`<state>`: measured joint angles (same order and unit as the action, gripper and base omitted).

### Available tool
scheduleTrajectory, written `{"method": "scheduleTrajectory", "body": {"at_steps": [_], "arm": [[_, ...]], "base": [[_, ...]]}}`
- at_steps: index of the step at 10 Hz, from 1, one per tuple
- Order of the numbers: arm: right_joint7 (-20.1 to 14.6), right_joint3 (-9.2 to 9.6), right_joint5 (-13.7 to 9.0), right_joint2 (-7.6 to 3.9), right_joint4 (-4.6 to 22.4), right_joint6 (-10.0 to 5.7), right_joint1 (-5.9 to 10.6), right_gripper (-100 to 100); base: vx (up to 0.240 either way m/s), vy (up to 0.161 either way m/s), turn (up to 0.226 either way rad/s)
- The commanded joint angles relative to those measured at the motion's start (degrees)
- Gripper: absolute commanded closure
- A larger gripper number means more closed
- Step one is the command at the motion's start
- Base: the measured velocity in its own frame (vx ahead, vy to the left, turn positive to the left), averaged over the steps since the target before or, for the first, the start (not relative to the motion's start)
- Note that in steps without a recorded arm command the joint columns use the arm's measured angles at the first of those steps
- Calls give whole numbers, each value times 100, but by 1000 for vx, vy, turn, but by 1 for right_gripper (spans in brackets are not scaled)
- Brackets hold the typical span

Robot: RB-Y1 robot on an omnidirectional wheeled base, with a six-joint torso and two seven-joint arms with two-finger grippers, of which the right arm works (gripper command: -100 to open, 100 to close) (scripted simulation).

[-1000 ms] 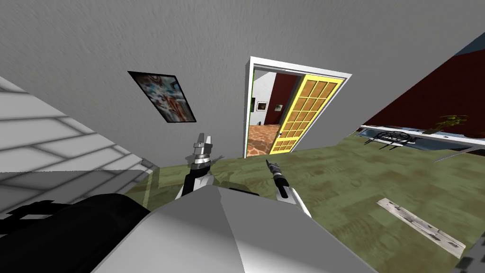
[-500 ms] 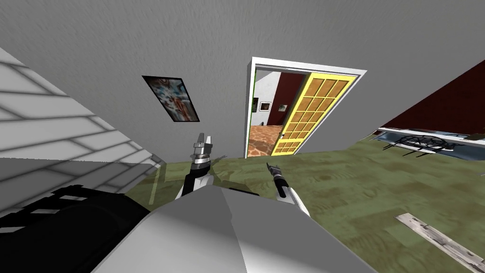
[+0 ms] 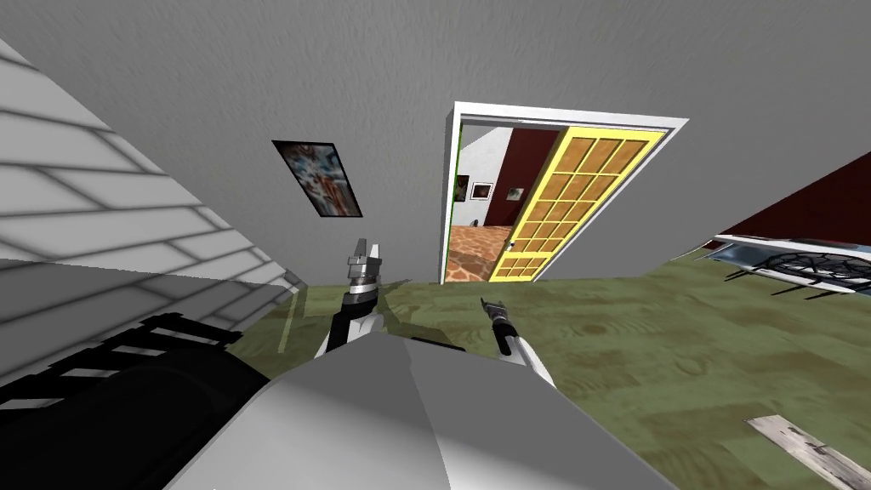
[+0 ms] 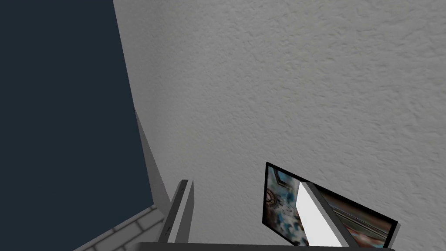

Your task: Push the door open

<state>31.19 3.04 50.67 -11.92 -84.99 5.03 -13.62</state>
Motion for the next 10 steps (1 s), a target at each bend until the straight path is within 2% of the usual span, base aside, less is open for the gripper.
{"method": "scheduleTrajectory", "body": {"at_steps": [1, 6, 8, 10], "arm": [[86, 11, 195, -26, 176, 140, 65, -100], [311, 35, 747, -108, 637, 501, 200, -100], [369, 41, 887, -127, 754, 593, 235, -100], [485, 54, 1171, -166, 992, 778, 304, -100]], "base": [[9, -79, 89], [-5, -88, 99], [2, -76, 70], [2, -101, 102]]}}
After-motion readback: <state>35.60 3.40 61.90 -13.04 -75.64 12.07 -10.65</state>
